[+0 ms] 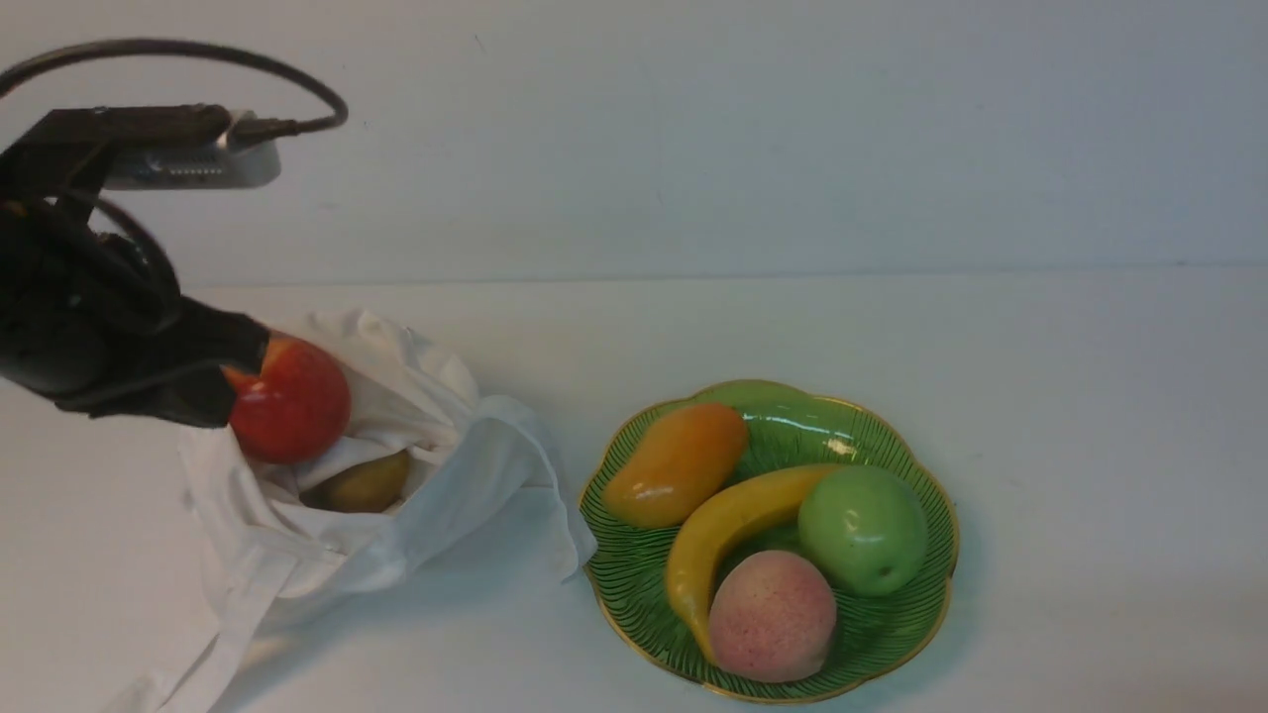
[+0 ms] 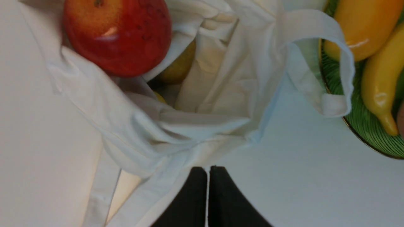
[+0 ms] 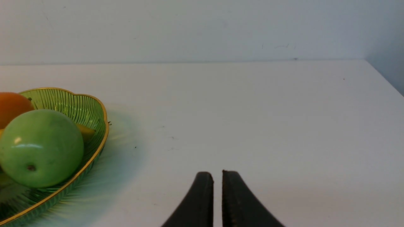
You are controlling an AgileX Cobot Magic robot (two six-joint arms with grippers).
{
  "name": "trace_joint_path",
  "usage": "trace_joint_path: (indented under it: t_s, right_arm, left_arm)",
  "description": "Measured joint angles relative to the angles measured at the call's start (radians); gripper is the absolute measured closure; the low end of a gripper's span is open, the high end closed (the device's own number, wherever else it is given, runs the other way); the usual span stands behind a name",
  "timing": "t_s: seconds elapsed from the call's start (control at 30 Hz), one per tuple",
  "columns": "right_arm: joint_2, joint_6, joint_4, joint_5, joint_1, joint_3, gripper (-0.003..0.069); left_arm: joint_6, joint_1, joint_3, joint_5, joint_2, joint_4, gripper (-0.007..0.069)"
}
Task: Take the fruit out of the cloth bag on the white table and place them on a plate.
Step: 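Reach into the white bag and grasp the apple with the left gripper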
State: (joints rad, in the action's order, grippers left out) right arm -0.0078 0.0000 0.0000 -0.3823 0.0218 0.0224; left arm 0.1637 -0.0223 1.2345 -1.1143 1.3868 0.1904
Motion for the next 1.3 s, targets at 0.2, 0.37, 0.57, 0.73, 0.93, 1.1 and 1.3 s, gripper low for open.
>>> trace_joint_path:
  t_s: [0.2, 0.37, 0.57, 0.73, 0.93, 1.1, 1.3]
  right_arm:
    - [0.000, 0.000, 0.006, 0.000, 0.000, 0.000, 0.0622]
    - [0.000, 0.000, 0.000, 0.000, 0.000, 0.000, 0.0622]
    - [0.000, 0.000, 0.000, 0.000, 0.000, 0.000, 0.0622]
    - [0.000, 0.000, 0.000, 0.000, 0.000, 0.000, 0.0622]
    - [0.000, 0.000, 0.000, 0.000, 0.000, 0.000, 0.0622]
    - [0.000, 0.000, 0.000, 0.000, 0.000, 0.000, 0.0622]
    - [0.000, 0.000, 0.000, 0.000, 0.000, 0.000, 0.0622]
  left_arm:
    - [0.001, 0.017, 0.191, -0.042, 0.171, -0.028, 0.0631]
    - [0.007, 0.017, 0.206, -0.018, 0.222, -0.032, 0.0618]
    - [0.049, 0.017, 0.206, 0.101, 0.264, -0.033, 0.0409]
    - [0.101, 0.017, 0.206, 0.129, 0.301, -0.059, 0.0103]
    - [0.127, 0.017, 0.206, 0.159, 0.385, -0.077, -0.0057]
    - [0.133, 0.017, 0.206, 0.202, 0.432, -0.105, -0.0059]
    - [0.132, 0.017, 0.207, 0.223, 0.456, -0.157, -0.0060]
